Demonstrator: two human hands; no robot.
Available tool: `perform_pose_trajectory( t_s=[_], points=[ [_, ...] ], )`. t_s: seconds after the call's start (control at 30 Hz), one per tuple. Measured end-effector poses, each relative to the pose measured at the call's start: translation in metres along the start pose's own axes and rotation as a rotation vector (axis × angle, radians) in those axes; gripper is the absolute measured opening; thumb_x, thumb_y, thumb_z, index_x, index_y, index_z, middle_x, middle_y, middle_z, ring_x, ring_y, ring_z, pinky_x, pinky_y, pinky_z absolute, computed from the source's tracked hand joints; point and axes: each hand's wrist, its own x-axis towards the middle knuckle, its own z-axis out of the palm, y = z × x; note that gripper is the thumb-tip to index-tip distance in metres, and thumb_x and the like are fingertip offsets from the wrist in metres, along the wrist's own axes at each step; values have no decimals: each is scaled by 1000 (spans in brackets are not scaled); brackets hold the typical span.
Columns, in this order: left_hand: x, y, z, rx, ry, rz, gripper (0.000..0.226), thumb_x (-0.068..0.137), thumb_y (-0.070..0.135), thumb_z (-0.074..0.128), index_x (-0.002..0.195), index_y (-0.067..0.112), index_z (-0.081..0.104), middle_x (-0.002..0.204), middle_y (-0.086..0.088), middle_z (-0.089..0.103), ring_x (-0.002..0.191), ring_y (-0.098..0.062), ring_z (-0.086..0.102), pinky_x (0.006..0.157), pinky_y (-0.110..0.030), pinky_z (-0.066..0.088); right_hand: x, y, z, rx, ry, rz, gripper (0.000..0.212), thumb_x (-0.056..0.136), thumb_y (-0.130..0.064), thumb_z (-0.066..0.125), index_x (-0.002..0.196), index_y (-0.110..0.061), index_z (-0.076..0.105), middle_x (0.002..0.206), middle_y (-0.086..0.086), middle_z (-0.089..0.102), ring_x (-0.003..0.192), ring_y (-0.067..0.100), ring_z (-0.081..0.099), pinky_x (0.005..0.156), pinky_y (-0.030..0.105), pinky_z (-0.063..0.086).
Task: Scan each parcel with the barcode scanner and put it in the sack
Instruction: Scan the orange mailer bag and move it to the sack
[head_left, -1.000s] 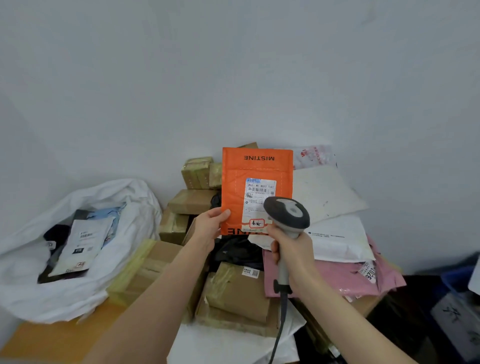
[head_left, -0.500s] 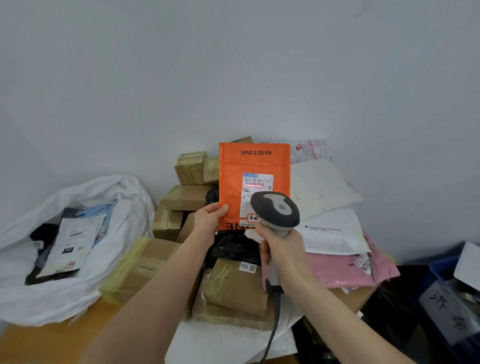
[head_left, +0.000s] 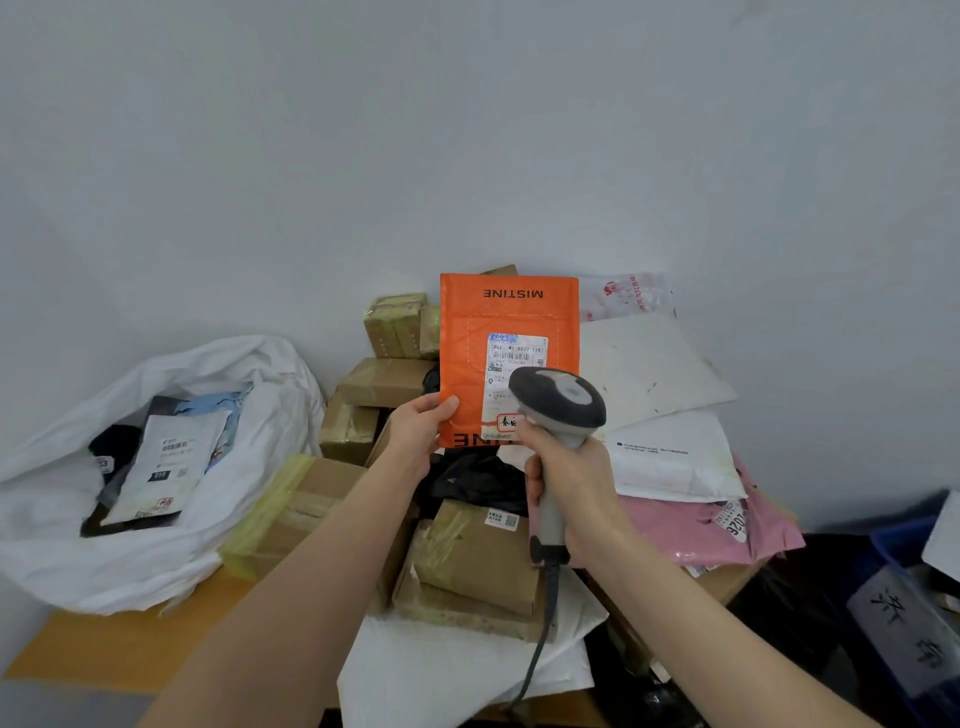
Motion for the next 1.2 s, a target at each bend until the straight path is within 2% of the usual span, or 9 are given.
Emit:
perform_pose_trajectory(
  t_s=[0.17,0.33,0.47,0.6,0.7,0.83,0.93,1.07,1.2],
  points=[
    [-19,7,-29,-27,70,5,31,88,13,69,117,6,63,82,0,72,61,-8,70,48,-23,53,0,-2,17,127,-81,104,17,86,-16,69,75,-9,59,47,1,54,38,11,47,42,22,42],
    [-50,2,-84,-39,220,47,11,90,11,65,101,14,63,60,9,70,44,3,61,39,-12,44,-12,20,58,170,-179,231,14,87,-17,69,86,-7,60,51,2,52,38,11,46,41,22,42],
    [-76,-1,-136,-44,373,47,12,89,11,67,98,16,63,80,-2,70,49,0,64,43,-15,48,-26,41,103,242,-234,318,24,88,-16,68,108,-7,58,49,1,50,35,10,44,40,20,40],
    [-86,1,-188,-59,470,44,13,89,12,67,102,14,62,88,-1,68,68,-7,64,53,-19,49,-33,49,149,273,-261,404,15,87,-21,71,82,-10,61,45,-2,51,32,9,44,39,18,40],
    [-77,5,-227,-99,509,52,11,90,10,66,100,11,62,91,-4,68,69,-9,65,52,-19,49,-30,56,186,289,-274,421,17,85,-23,74,86,-9,64,48,-1,52,34,9,45,39,19,40],
    [-37,11,-289,-82,569,81,26,90,10,66,114,5,60,95,-8,68,76,-17,66,69,-33,54,-14,73,241,303,-270,384,19,85,-23,73,77,-11,61,46,-2,53,37,9,47,41,20,42],
    [17,26,-348,-38,629,127,20,89,12,67,108,8,62,101,-12,70,83,-27,68,80,-48,57,9,90,294,279,-212,354,20,85,-24,73,79,-13,57,47,-2,53,41,10,48,46,21,46],
    [99,45,-428,116,716,234,10,88,14,67,98,15,64,99,-7,70,90,-26,68,87,-43,55,41,111,367,259,-84,331,21,84,-23,74,85,-13,56,42,-5,53,35,6,48,40,18,45],
    [166,45,-481,427,738,220,17,90,24,62,105,20,68,98,2,70,83,-15,64,76,-29,46,68,125,415,222,1,302,20,85,-22,73,94,-10,59,45,-3,52,35,8,46,39,19,42]
  ],
)
